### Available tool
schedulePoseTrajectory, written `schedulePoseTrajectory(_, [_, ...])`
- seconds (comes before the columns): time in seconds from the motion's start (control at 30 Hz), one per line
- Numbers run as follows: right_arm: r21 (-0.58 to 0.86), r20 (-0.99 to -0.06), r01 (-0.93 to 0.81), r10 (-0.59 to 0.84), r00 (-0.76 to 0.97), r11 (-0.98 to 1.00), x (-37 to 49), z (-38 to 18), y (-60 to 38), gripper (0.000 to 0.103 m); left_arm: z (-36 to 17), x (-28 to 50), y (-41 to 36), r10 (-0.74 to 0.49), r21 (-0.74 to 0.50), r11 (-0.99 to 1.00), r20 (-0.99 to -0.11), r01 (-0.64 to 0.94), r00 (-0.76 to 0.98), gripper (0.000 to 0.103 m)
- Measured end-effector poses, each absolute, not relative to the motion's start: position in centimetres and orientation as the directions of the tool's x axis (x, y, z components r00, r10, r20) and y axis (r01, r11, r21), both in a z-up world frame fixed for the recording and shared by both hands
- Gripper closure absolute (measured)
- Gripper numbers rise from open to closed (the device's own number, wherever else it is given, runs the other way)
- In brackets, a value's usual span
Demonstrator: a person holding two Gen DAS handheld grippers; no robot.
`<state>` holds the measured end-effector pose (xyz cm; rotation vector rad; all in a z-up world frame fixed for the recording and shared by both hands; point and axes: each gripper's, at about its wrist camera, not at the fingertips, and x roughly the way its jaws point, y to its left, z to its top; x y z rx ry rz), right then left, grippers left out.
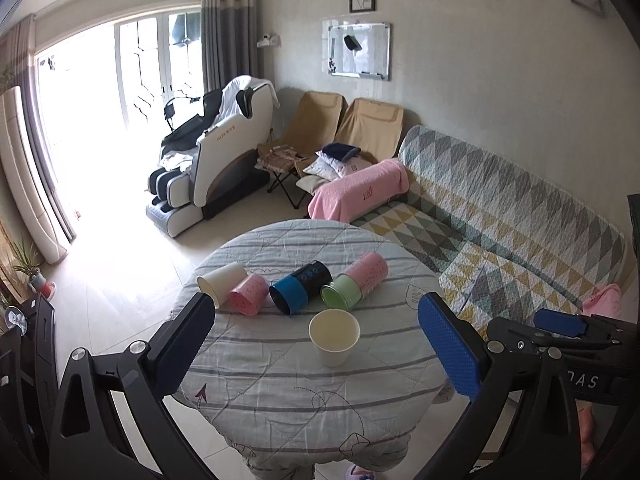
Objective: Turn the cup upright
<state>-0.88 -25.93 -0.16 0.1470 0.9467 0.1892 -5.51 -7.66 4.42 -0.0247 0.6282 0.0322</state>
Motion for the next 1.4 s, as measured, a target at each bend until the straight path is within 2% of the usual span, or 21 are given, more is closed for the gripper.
schedulePoseTrajectory(0.4, [0.194, -0.765, -0.139, 0.238, 0.598, 0.971, -1.4, 0.4, -24.7, 0.023, 5.2, -6.7, -7.4, 0.048, 0.016, 0.999, -0.533, -0.047, 0.845, 0.0])
schedulePoseTrajectory(1.4, [0.181, -0.768, -0.133, 0.224, 0.6, 0.974, -2.2, 0.6, -24.7, 0.023, 5.8, -7.0, -7.1, 0.063, 0.02, 0.998, -0.53, -0.062, 0.845, 0.0])
